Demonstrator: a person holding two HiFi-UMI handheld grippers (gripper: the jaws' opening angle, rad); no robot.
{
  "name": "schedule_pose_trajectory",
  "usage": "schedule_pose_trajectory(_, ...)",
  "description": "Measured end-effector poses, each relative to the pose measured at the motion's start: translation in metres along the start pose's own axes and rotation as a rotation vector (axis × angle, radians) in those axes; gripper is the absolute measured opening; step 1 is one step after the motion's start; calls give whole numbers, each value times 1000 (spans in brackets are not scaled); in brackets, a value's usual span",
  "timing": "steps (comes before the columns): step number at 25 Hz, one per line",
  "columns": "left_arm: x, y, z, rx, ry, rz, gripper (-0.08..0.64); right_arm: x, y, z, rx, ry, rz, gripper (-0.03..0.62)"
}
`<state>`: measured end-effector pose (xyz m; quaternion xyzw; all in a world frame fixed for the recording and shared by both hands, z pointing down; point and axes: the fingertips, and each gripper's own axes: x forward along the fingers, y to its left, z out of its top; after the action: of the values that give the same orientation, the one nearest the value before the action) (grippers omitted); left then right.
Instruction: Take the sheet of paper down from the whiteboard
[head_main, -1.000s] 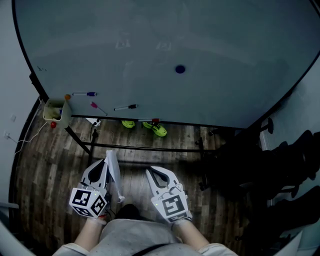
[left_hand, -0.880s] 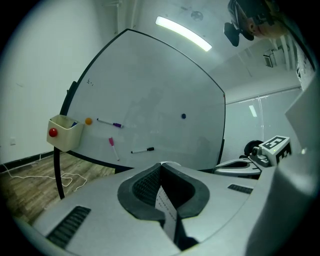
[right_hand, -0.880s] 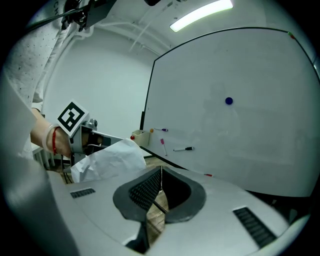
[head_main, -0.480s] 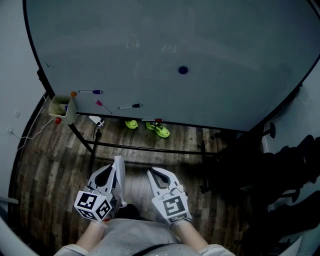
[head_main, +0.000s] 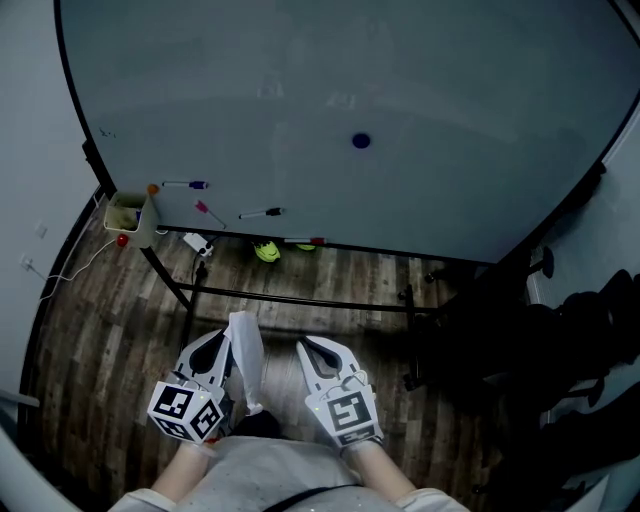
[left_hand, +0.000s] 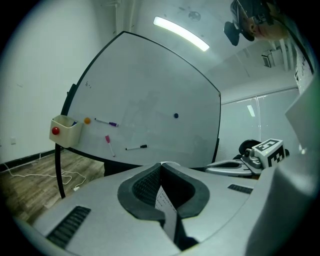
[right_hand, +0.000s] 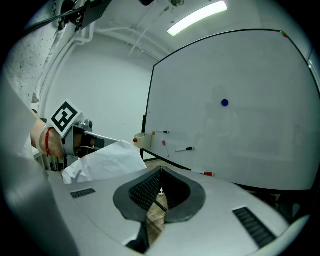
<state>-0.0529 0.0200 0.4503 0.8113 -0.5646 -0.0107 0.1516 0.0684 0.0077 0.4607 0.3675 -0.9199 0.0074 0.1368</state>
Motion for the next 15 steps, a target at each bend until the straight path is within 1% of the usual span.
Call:
schedule_pose_trajectory(8,-9,-6,7,21,-15,1,15,-10,3,8,5,-40,-4,20)
schedule_pose_trajectory(15,-19,-11,10,33,-28,11,15,-24,10,8,6,-51,5,20)
